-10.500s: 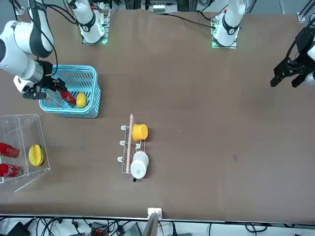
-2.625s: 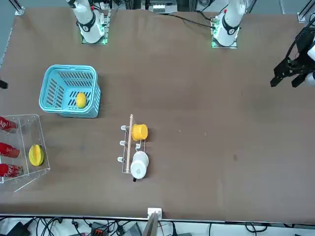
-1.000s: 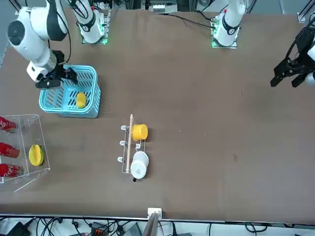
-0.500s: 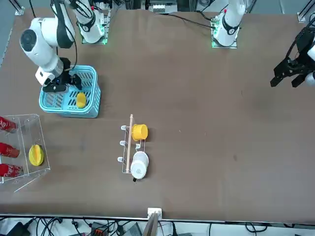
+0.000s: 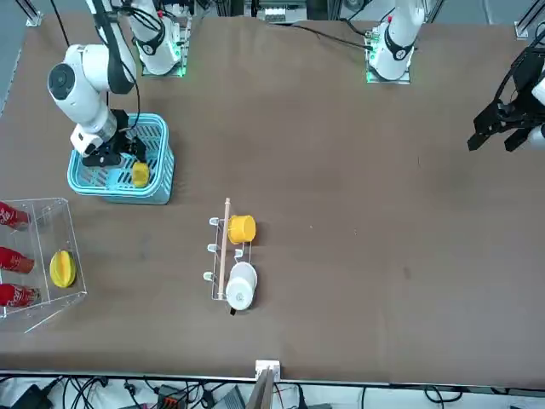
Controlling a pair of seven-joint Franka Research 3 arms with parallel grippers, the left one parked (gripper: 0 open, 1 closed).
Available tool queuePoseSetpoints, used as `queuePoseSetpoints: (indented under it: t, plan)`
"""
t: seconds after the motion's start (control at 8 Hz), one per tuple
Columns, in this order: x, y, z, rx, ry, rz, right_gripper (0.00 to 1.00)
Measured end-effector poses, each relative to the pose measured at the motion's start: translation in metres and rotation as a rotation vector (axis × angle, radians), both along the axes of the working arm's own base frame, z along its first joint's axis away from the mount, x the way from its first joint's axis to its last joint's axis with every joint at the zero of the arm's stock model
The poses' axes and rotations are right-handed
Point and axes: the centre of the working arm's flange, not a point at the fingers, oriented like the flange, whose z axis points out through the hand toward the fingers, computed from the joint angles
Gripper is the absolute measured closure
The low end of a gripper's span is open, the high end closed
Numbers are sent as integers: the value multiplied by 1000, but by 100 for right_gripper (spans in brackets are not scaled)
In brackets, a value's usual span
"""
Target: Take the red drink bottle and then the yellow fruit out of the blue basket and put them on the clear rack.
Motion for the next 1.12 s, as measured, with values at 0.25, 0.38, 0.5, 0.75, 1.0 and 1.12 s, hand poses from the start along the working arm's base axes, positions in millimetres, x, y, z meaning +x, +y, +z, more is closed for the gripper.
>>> queuePoseSetpoints:
  t: [0.25,0.38,0.5,0.75,1.0,1.12]
  plan:
    - [3,0,-14,2,-16,-9,0]
    - [4,0,-20,3,-21,-12,0]
    - [4,0,-26,3,-21,-13,0]
    - [4,0,-35,4,-19,-14,0]
    - [4,1,-43,5,-16,-14,0]
    - [3,1,-47,5,-16,-15,0]
